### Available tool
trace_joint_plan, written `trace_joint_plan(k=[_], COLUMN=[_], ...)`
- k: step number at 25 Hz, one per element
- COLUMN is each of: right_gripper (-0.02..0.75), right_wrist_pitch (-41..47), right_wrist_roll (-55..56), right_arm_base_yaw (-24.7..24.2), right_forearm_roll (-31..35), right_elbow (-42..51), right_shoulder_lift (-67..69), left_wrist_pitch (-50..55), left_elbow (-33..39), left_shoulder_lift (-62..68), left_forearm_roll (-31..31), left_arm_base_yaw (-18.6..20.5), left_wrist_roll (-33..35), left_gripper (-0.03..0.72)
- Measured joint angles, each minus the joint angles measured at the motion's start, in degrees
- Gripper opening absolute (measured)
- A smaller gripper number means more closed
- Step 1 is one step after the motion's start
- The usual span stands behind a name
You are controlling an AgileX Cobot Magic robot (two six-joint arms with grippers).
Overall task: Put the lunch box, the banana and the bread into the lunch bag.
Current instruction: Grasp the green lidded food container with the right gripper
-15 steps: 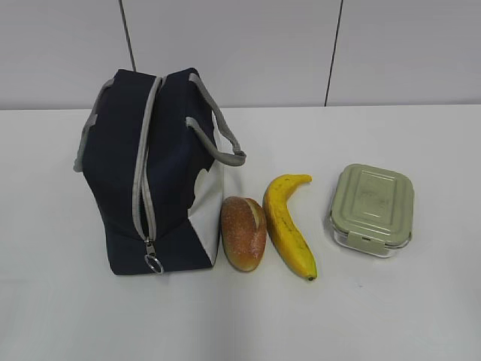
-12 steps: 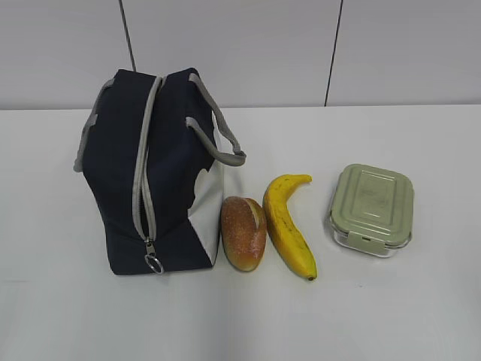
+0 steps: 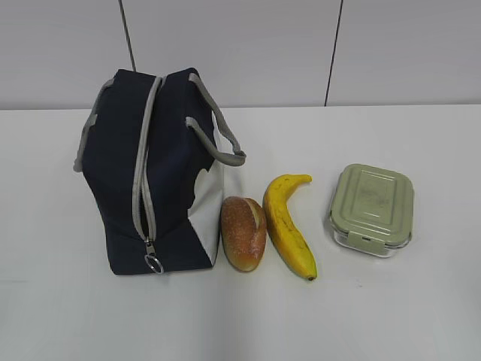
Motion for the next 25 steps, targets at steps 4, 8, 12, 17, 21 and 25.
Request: trace_joint_plan(k=[4, 8, 12, 17, 21, 25], right_gripper=[0.529, 0.529, 0.529, 0.529, 0.529, 0.529], right_wrist_pitch=[0.0, 0.0, 0.0, 0.0, 0.0, 0.0], right_wrist_roll=[0.0, 0.0, 0.0, 0.0, 0.0, 0.0], right_arm_base_yaw=[0.0, 0.0, 0.0, 0.0, 0.0, 0.0], right_forearm_roll=[0.0, 0.0, 0.0, 0.0, 0.0, 0.0], right_elbow=[0.0, 0.0, 0.0, 0.0, 0.0, 0.0], right_shoulder_lift=[0.0, 0.0, 0.0, 0.0, 0.0, 0.0], left_wrist_pitch=[0.0, -0.1, -0.7, 0.3, 1.7, 1.9], left_elbow=[0.0, -1.4, -5.2, -11.3, -16.9, -21.0], left_shoulder_lift=[1.2, 5.9, 12.5, 21.5, 28.5, 35.2], left_forearm_roll=[0.2, -1.5, -1.9, -2.0, -2.0, -2.3], left_arm_base_yaw=[0.0, 0.0, 0.0, 0.0, 0.0, 0.0], left_wrist_roll=[0.0, 0.0, 0.0, 0.0, 0.0, 0.0], left_gripper=[0.237, 0.237, 0.236, 0.236, 0.237, 0.236])
